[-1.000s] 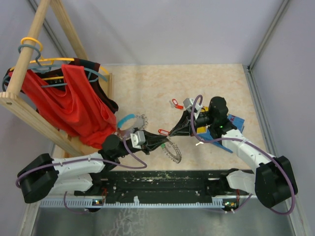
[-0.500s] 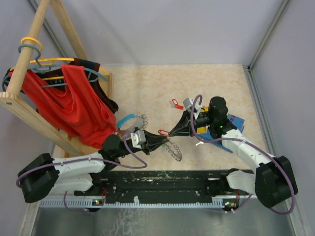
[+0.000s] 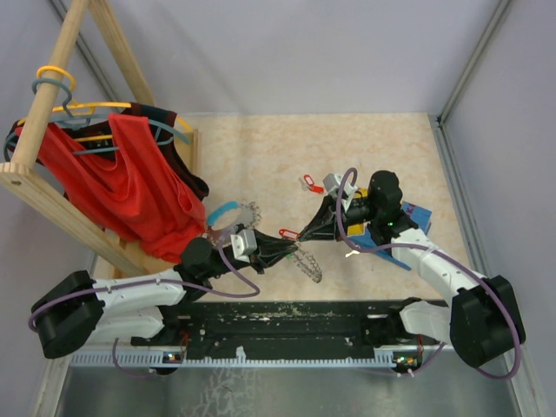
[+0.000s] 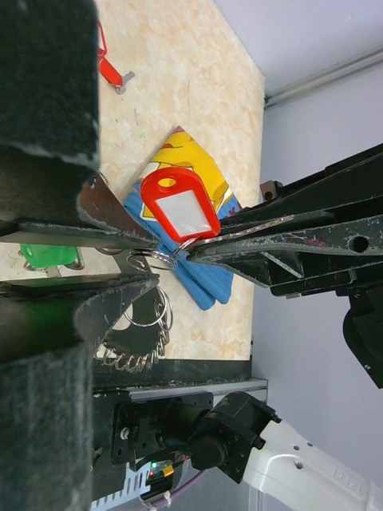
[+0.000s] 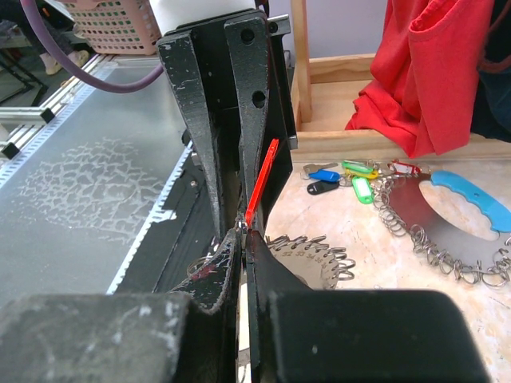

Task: Remove the keys from the keyring
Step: Remove the key from the keyring.

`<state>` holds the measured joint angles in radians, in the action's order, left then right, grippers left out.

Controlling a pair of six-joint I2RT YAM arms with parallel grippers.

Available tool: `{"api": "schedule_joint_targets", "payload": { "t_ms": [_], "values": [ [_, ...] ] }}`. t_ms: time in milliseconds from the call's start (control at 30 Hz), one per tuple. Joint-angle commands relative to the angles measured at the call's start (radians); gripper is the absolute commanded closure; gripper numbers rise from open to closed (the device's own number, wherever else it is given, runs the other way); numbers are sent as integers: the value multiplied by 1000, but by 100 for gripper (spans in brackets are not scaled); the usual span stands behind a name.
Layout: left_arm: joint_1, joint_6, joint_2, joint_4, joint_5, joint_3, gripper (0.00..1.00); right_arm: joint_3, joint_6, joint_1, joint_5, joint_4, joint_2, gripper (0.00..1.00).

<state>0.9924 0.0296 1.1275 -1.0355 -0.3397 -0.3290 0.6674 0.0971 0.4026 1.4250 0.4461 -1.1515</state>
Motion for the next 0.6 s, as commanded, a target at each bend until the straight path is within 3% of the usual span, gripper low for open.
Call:
{"api": "schedule_joint_targets", "payload": {
  "t_ms": [0,567],
  "values": [
    [-3,-14,-13,-23,10,-22,75,26,-16,-6,20,34,25,100],
    [-4,-24,-18,-29,23,-24,75,28,-18,-5,20,31,25,100]
  ]
}}
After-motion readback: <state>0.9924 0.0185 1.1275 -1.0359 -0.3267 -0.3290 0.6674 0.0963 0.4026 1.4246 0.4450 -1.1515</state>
